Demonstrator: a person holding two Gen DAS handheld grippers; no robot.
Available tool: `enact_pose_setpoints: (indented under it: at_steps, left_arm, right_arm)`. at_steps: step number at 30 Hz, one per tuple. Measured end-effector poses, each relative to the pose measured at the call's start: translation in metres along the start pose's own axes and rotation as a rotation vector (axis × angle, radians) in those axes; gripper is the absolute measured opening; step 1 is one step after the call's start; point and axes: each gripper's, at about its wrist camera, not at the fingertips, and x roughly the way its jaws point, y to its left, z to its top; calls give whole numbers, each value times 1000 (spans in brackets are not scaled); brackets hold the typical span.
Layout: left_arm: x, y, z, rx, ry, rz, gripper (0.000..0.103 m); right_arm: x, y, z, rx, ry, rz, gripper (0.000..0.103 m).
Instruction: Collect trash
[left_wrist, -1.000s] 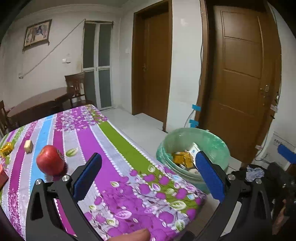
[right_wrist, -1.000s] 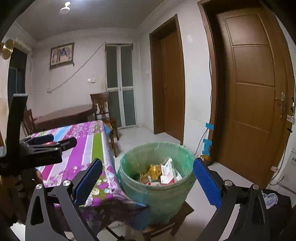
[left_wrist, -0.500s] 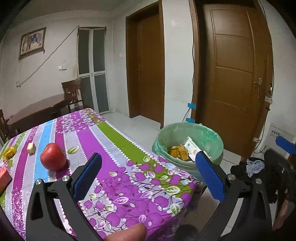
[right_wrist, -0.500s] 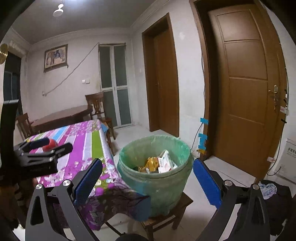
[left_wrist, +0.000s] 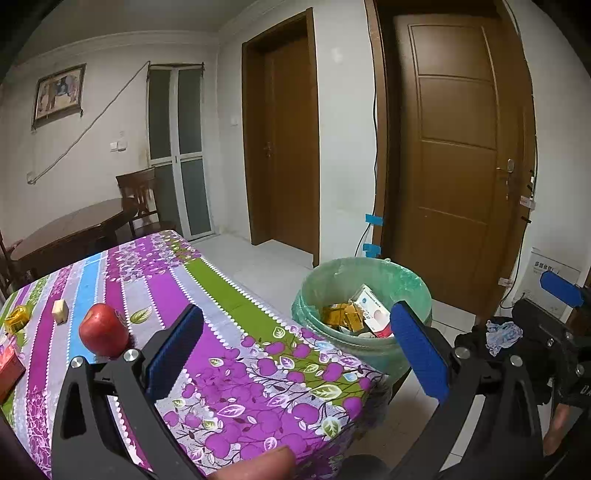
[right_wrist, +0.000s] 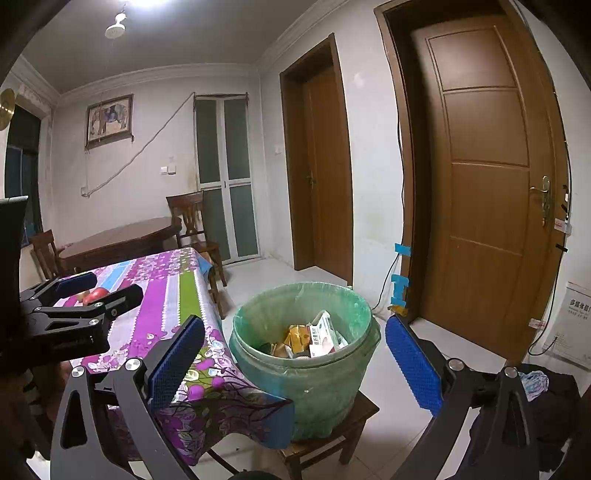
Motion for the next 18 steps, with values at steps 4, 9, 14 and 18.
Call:
enact_pose_setpoints:
  at_steps: [4, 9, 14, 18]
  left_arm:
    - [2, -4, 2, 14, -5, -9, 98]
    - [1, -9, 3, 27, -12, -24, 98]
    - [2, -9, 3, 26, -9, -27, 98]
    - [2, -9, 3, 24, -9, -27, 98]
  right_arm:
    - [1, -3, 0, 1, 2, -6, 98]
    - [1, -5, 0, 2, -1, -12, 98]
    - [4, -7, -1, 3, 2, -13, 98]
    - [5, -6, -1, 3, 3, -13, 98]
